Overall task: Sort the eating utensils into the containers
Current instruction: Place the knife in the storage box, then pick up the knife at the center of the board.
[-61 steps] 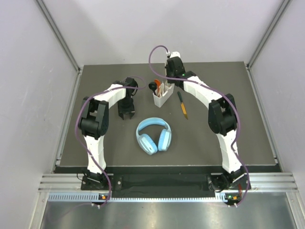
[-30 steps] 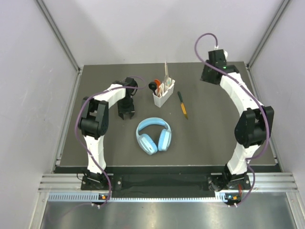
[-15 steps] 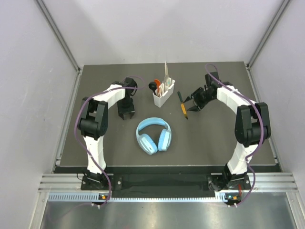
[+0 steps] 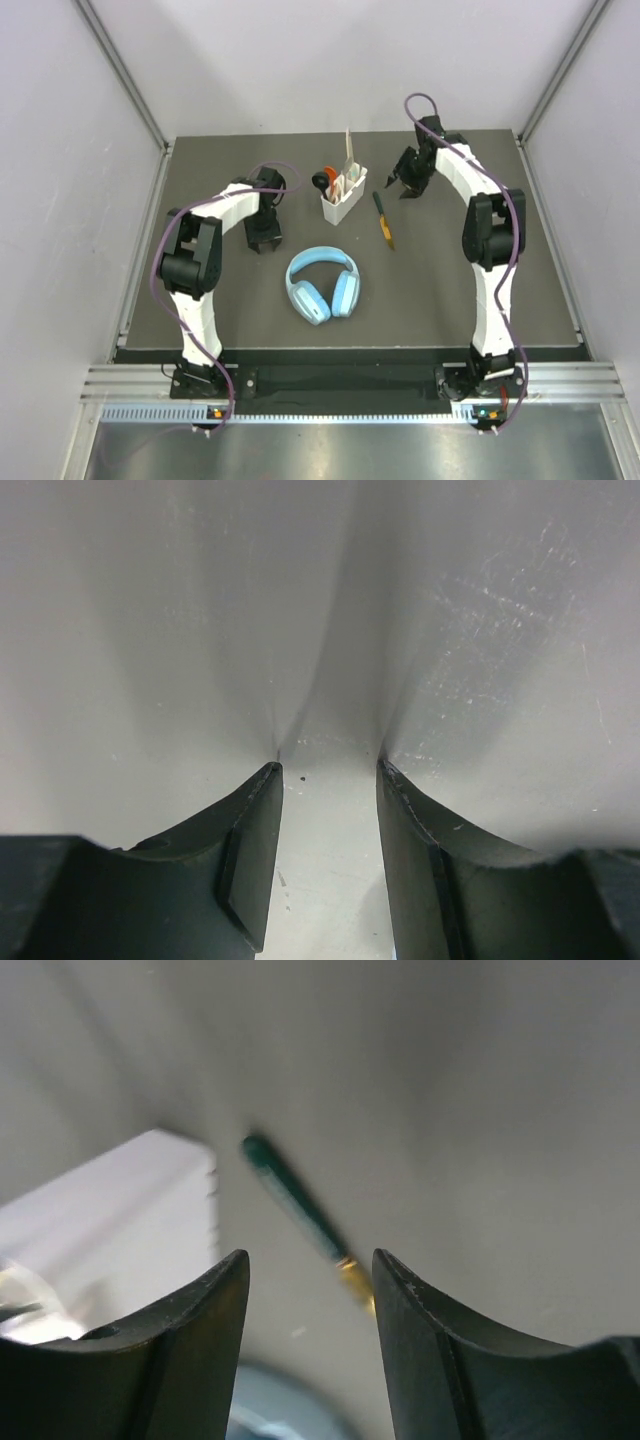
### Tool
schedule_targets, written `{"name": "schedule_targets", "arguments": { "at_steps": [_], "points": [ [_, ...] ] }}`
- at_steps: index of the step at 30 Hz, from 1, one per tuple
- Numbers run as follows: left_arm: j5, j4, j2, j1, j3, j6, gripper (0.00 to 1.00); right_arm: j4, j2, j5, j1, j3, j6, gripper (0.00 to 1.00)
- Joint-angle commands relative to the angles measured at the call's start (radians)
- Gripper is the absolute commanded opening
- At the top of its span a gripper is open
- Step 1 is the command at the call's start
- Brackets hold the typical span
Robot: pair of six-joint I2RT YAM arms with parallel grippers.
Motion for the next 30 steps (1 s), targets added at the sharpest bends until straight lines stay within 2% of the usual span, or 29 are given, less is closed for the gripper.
{"name": "schedule_targets", "arguments": {
  "at_steps": [1, 6, 14, 22, 26, 30],
  "points": [
    [-0.008, -0.005, 0.010, 0.002, -0.023, -0.007, 0.48, -0.150, 0.045, 0.195, 0.038, 0.054, -0.337, 0.52],
    [-0.015, -0.025, 0.022, 0.002, 0.007, 0.002, 0.48, -0.096, 0.016, 0.238, 0.041, -0.078, -0.391, 0.52],
    [-0.012, -0.037, 0.031, -0.003, 0.019, 0.005, 0.48, -0.021, -0.041, 0.220, 0.067, -0.138, -0.396, 0.53],
    [-0.023, -0.051, 0.030, -0.004, 0.036, 0.008, 0.48, -0.052, 0.027, 0.189, 0.113, 0.012, -0.405, 0.54],
    [-0.029, -0.049, 0.026, -0.004, 0.024, 0.005, 0.48, -0.082, 0.071, 0.238, 0.144, 0.102, -0.430, 0.55],
    [-0.028, -0.043, 0.022, -0.006, 0.005, 0.001, 0.48, -0.079, 0.116, 0.284, 0.164, 0.126, -0.448, 0.55]
  ]
}}
